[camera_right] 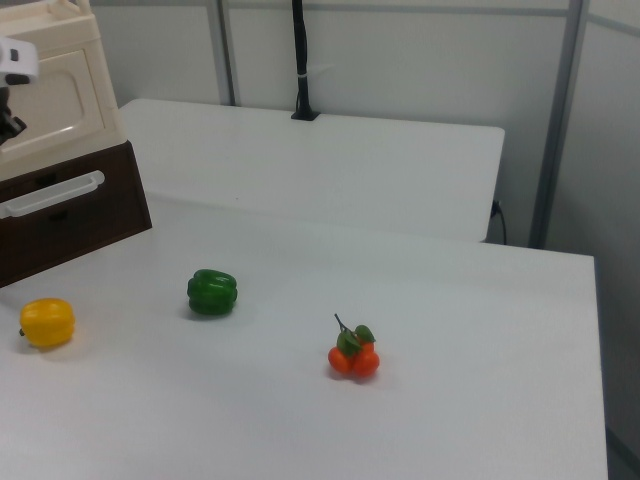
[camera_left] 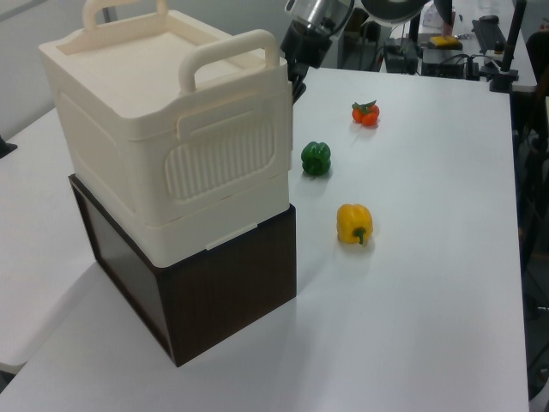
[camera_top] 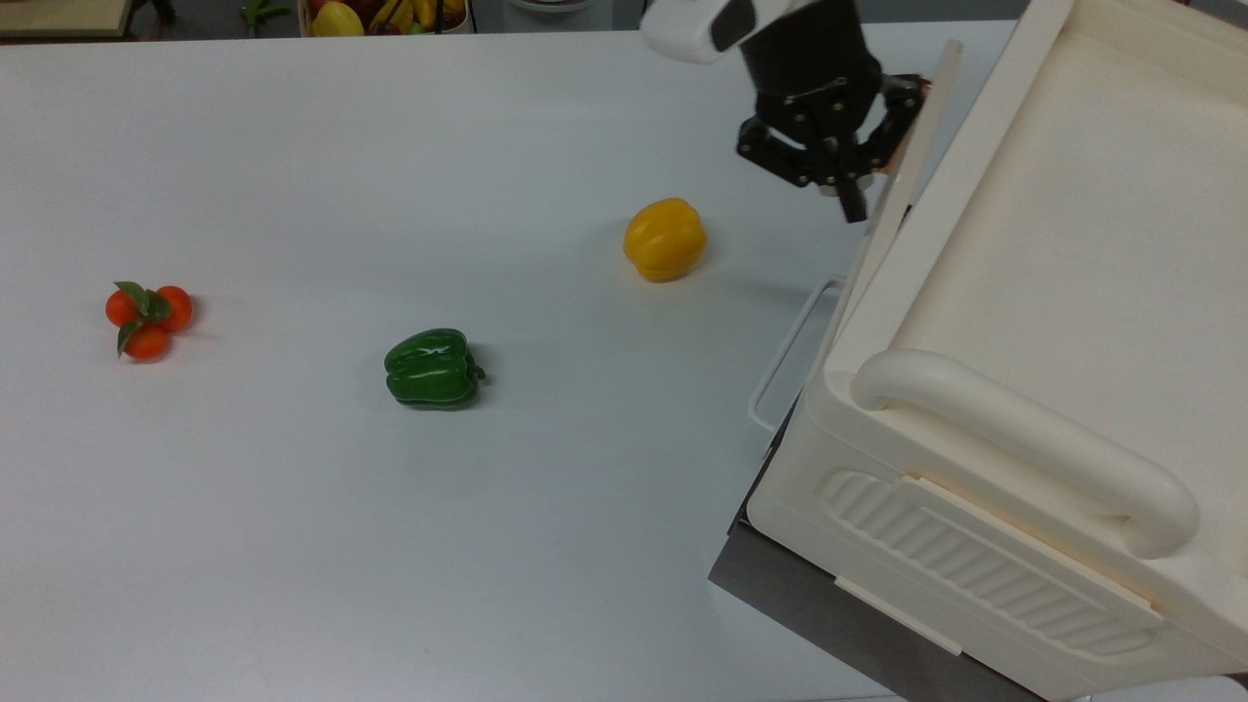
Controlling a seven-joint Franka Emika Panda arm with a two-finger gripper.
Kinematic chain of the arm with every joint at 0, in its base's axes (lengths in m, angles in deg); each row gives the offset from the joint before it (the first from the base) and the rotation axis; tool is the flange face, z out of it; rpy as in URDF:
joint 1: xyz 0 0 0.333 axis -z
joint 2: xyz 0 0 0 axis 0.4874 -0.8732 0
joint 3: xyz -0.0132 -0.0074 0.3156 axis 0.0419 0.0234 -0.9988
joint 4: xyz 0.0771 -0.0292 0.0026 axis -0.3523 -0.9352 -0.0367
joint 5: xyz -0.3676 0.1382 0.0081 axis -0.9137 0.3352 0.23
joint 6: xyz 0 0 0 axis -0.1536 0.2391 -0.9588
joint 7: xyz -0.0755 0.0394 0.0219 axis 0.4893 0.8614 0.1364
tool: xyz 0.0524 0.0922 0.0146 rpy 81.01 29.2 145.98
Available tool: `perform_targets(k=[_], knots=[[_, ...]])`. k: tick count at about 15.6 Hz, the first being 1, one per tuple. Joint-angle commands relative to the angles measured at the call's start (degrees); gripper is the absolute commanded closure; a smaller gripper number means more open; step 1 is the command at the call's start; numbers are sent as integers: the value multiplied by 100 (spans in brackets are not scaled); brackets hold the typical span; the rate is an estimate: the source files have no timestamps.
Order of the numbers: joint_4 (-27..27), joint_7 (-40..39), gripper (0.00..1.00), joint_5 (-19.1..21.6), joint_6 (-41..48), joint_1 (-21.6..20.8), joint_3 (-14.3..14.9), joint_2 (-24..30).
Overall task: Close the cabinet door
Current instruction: 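Continue pushing the door until it lies flush against the box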
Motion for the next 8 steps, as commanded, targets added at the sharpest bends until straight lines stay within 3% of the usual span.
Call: perform_targets(k=[1,8], knots=[[46,157,100,1,-651,-374,68,-141],[-24,69,100,-8,-496,-313,112,-45]])
